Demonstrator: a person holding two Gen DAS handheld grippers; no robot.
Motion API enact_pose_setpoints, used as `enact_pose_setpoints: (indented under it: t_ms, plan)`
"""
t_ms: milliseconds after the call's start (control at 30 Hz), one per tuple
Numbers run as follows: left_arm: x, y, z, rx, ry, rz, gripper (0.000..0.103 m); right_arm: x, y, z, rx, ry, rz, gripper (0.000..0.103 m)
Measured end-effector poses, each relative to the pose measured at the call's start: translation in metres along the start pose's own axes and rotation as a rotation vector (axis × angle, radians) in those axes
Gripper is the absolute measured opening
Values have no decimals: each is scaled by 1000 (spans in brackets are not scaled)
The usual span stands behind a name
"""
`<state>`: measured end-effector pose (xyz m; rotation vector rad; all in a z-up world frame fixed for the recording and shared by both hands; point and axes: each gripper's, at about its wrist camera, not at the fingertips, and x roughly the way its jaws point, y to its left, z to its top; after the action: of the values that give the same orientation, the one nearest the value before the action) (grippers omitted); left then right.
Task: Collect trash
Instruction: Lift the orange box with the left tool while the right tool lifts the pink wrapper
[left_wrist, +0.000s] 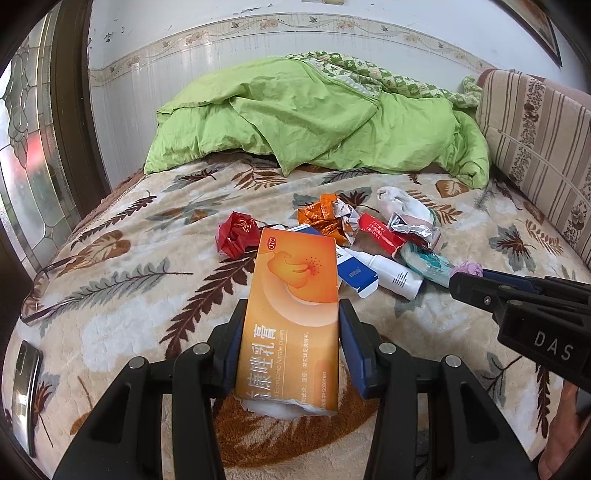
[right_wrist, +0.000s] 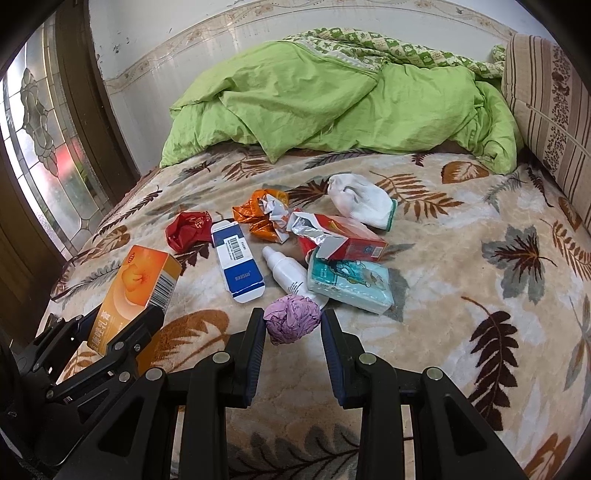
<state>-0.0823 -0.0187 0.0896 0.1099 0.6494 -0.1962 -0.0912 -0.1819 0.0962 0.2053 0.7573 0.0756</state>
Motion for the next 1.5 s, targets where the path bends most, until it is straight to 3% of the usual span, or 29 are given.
enact_pose_setpoints:
  t_ms: [1267, 1500]
  plan:
    - [1, 0, 1, 5, 1, 11, 45, -2, -6, 0, 11, -9, -7, 33]
    - [0, 6, 1, -19, 0, -14, 45, -3, -9, 1, 21, -11, -4, 33]
